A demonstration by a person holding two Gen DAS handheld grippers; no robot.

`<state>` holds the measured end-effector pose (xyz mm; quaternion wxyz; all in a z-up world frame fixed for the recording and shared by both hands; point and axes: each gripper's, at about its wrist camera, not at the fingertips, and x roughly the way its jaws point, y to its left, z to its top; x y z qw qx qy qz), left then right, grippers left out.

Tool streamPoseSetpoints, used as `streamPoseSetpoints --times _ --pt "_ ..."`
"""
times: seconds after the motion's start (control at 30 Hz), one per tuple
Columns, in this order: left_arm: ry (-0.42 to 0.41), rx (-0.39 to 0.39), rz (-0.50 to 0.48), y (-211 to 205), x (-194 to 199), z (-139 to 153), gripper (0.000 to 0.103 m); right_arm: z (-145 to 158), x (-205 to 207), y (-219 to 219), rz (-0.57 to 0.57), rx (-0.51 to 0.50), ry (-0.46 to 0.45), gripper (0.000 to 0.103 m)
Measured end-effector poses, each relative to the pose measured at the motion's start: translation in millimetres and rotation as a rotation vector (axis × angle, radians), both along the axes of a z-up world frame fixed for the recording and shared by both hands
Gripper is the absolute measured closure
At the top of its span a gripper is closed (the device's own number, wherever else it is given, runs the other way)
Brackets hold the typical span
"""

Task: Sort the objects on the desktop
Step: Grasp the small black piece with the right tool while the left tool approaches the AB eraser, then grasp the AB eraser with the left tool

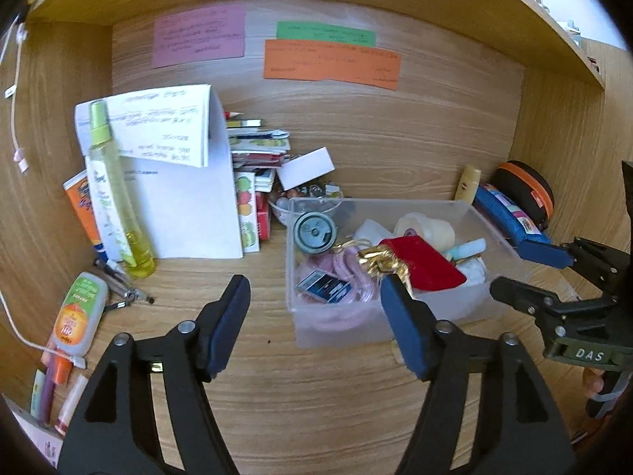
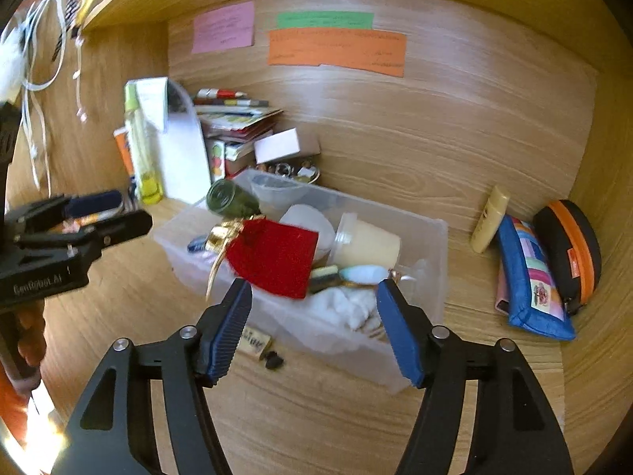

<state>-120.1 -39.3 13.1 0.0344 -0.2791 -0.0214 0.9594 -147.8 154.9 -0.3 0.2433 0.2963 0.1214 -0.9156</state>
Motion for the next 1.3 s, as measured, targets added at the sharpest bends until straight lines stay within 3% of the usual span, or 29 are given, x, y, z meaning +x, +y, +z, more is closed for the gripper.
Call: streamPoseSetpoints --times 0.27,0.43,0.6,0.7,0.93,1.3 --pt "-0.055 0.038 0.009 -17.5 9.4 -23.0 0.034 -38.0 6.4 -17.4 0.04 0.071 -0.105 0.043" --pt "-0.084 0.044 -0.001 -18.4 14.5 -34.9 0.034 -67.4 -3.3 -21.3 0.03 0.109 -0.199 0.061" --pt "-0.113 0.049 -0.027 -13.4 16.0 -44.9 0.034 -78.9 -14.8 -20.7 0.029 0.107 -0.256 0.067" --pt "-0.131 0.047 -0.048 -7.0 14.8 -49.7 0.034 -81.0 -17.5 -25.2 0.048 0.12 -0.263 0.067" --pt "-0.181 0.039 -0.107 16.4 6.3 -58.3 0.034 -85.0 -16.3 -37.2 0.098 0.146 -0.238 0.089" --pt "-0.268 -0.008 -0.151 66.5 -20.5 -71.3 0.034 -67.3 -15.6 8.3 0.074 0.042 -0.218 0.089"
